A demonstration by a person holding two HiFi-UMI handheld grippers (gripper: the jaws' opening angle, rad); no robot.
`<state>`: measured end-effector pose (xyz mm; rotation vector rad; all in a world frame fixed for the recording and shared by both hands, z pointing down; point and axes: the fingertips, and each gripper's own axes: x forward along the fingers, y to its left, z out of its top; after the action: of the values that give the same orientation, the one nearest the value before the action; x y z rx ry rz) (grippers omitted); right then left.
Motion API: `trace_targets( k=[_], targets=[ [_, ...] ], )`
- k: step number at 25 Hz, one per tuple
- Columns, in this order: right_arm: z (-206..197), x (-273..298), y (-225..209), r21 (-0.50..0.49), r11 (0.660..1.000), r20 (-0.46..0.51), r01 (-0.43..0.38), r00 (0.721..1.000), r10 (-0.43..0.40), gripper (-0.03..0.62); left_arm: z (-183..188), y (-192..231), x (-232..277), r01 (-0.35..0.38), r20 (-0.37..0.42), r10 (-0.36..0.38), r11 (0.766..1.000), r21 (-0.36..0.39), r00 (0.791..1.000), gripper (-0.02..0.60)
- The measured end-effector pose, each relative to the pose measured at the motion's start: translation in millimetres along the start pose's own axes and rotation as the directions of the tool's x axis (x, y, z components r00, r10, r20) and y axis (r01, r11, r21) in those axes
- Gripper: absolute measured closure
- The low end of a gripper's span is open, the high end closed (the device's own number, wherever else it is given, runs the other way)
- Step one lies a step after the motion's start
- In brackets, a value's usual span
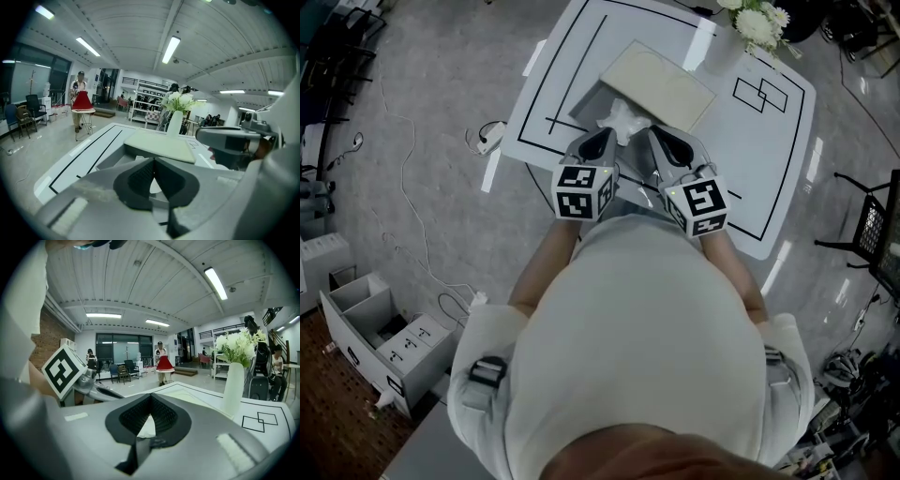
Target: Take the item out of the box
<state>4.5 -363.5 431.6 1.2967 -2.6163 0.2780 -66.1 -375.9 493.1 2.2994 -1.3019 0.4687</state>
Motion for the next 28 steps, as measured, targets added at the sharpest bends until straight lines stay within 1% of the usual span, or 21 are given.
trace_targets(
  k=[3,6,8,10,15,19,21,28],
  targets=[
    [-2,2,-5,0.008,1.0,-0.011,-0.006,1.0,0.006,0.594,-7,1,12,0.004,-0.065,-0.002,1.0,0.022,0.998,0.581],
    [-5,3,-8,0.014,1.0,-0.022,-0.014,1.0,0.014,0.594,-13,0,22,0.024,-0.126,-0.016,0.998,0.065,0.992,0.581],
    [-8,5,-9,0.015,1.0,-0.031,-0.023,0.999,0.024,0.594,-17,-2,30,0.048,-0.168,-0.033,0.995,0.086,0.985,0.554],
    [-10,7,-10,0.018,0.999,-0.037,-0.033,0.999,0.034,0.594,-20,-2,37,0.07,-0.204,-0.049,0.993,0.099,0.978,0.541],
    [-13,11,-14,0.037,0.998,-0.045,-0.04,0.998,0.042,0.595,-21,-3,56,0.094,-0.26,-0.055,0.986,0.138,0.964,0.483],
    [-15,12,-17,0.043,0.998,-0.054,-0.037,0.998,0.039,0.594,-30,0,68,0.11,-0.337,-0.044,0.977,0.18,0.94,0.454],
    [-17,13,-19,0.046,0.998,-0.06,-0.035,0.997,0.038,0.594,-34,0,73,0.12,-0.373,-0.04,0.974,0.193,0.927,0.454],
    [-21,13,-22,0.055,0.998,-0.071,-0.034,0.997,0.038,0.594,-44,6,83,0.12,-0.47,-0.013,0.973,0.199,0.883,0.454]
  ],
)
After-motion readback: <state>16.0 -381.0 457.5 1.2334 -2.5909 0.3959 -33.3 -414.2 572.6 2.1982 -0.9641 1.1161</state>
